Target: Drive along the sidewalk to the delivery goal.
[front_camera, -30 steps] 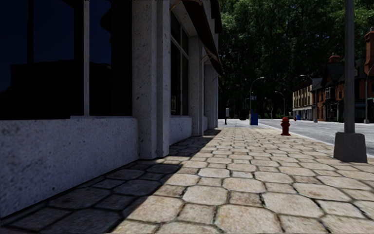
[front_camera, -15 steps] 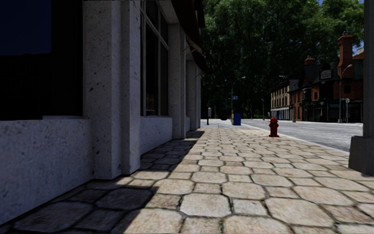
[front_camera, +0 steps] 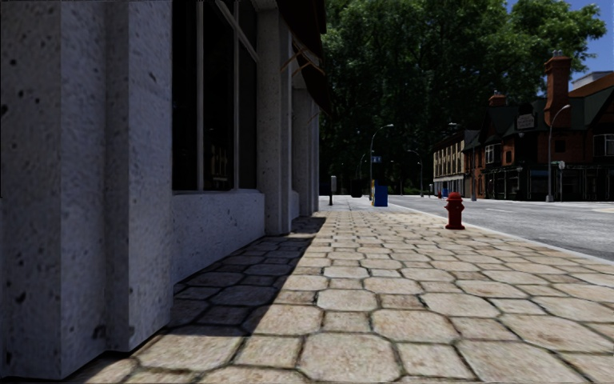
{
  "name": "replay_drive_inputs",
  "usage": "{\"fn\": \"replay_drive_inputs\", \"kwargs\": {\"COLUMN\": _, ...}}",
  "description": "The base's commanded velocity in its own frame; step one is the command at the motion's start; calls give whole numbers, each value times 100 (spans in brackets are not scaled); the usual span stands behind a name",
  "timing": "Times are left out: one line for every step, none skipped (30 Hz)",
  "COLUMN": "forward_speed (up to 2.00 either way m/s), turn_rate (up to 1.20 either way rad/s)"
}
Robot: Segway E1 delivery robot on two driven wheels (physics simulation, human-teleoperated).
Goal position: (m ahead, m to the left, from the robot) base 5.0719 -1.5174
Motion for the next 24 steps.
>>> {"fn": "replay_drive_inputs", "kwargs": {"forward_speed": 185, "turn_rate": -16}}
{"fn": "replay_drive_inputs", "kwargs": {"forward_speed": 176, "turn_rate": -24}}
{"fn": "replay_drive_inputs", "kwargs": {"forward_speed": 168, "turn_rate": -29}}
{"fn": "replay_drive_inputs", "kwargs": {"forward_speed": 163, "turn_rate": -34}}
{"fn": "replay_drive_inputs", "kwargs": {"forward_speed": 163, "turn_rate": -34}}
{"fn": "replay_drive_inputs", "kwargs": {"forward_speed": 162, "turn_rate": -39}}
{"fn": "replay_drive_inputs", "kwargs": {"forward_speed": 161, "turn_rate": -43}}
{"fn": "replay_drive_inputs", "kwargs": {"forward_speed": 161, "turn_rate": -46}}
{"fn": "replay_drive_inputs", "kwargs": {"forward_speed": 161, "turn_rate": -46}}
{"fn": "replay_drive_inputs", "kwargs": {"forward_speed": 161, "turn_rate": -48}}
{"fn": "replay_drive_inputs", "kwargs": {"forward_speed": 161, "turn_rate": -48}}
{"fn": "replay_drive_inputs", "kwargs": {"forward_speed": 161, "turn_rate": -48}}
{"fn": "replay_drive_inputs", "kwargs": {"forward_speed": 162, "turn_rate": -48}}
{"fn": "replay_drive_inputs", "kwargs": {"forward_speed": 164, "turn_rate": -48}}
{"fn": "replay_drive_inputs", "kwargs": {"forward_speed": 164, "turn_rate": -48}}
{"fn": "replay_drive_inputs", "kwargs": {"forward_speed": 164, "turn_rate": -48}}
{"fn": "replay_drive_inputs", "kwargs": {"forward_speed": 164, "turn_rate": -48}}
{"fn": "replay_drive_inputs", "kwargs": {"forward_speed": 164, "turn_rate": -48}}
{"fn": "replay_drive_inputs", "kwargs": {"forward_speed": 165, "turn_rate": -38}}
{"fn": "replay_drive_inputs", "kwargs": {"forward_speed": 167, "turn_rate": -20}}
{"fn": "replay_drive_inputs", "kwargs": {"forward_speed": 167, "turn_rate": -20}}
{"fn": "replay_drive_inputs", "kwargs": {"forward_speed": 168, "turn_rate": -13}}
{"fn": "replay_drive_inputs", "kwargs": {"forward_speed": 170, "turn_rate": -11}}
{"fn": "replay_drive_inputs", "kwargs": {"forward_speed": 170, "turn_rate": -7}}
